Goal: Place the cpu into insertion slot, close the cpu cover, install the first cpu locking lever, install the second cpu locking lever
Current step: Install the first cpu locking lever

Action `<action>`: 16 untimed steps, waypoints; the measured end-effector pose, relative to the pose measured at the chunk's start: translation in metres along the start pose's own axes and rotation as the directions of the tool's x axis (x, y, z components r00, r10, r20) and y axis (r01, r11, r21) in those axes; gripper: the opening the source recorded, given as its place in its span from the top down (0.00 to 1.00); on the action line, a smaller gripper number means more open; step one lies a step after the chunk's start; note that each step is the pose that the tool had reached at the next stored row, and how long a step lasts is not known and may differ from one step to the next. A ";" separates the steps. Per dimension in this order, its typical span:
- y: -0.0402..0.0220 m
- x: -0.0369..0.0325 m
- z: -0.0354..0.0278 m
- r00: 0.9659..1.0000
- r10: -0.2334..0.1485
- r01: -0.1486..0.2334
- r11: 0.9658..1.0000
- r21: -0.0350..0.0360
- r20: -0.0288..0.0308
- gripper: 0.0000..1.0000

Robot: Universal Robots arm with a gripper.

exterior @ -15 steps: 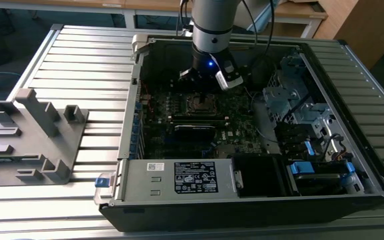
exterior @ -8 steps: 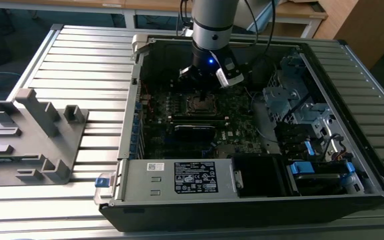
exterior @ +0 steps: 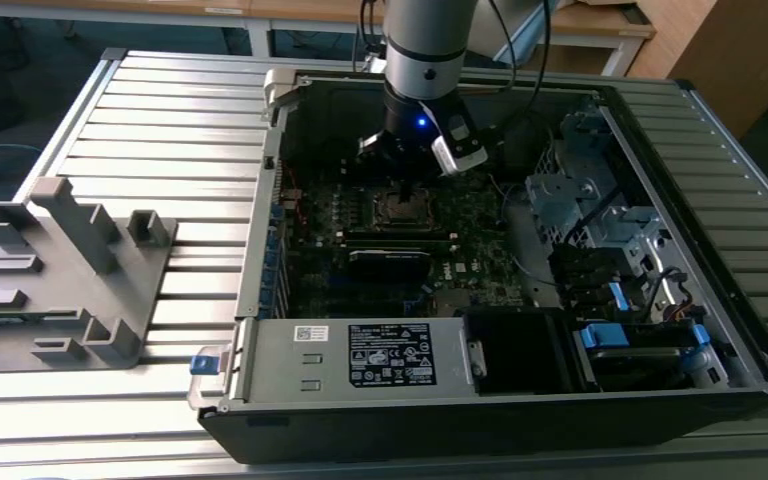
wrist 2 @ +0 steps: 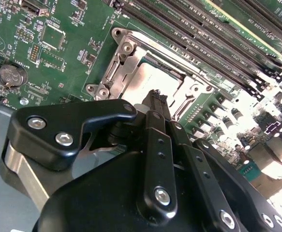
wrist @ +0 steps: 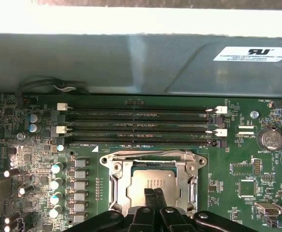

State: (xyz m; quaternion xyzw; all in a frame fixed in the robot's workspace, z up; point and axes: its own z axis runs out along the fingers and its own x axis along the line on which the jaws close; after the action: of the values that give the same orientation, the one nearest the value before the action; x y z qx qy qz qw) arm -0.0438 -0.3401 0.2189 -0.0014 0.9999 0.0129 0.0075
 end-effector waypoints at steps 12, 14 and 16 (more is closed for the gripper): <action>0.0001 0.0000 -0.0007 1.000 0.016 -0.016 1.000 0.000 0.000 0.89; 0.0001 -0.0001 -0.0007 1.000 0.016 -0.016 1.000 0.000 0.000 0.89; 0.0001 0.0000 -0.0007 1.000 0.018 -0.018 1.000 0.000 0.000 0.89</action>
State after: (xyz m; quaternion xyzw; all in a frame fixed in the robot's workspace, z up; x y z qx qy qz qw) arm -0.0438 -0.3400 0.2195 0.0074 0.9999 0.0129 0.0076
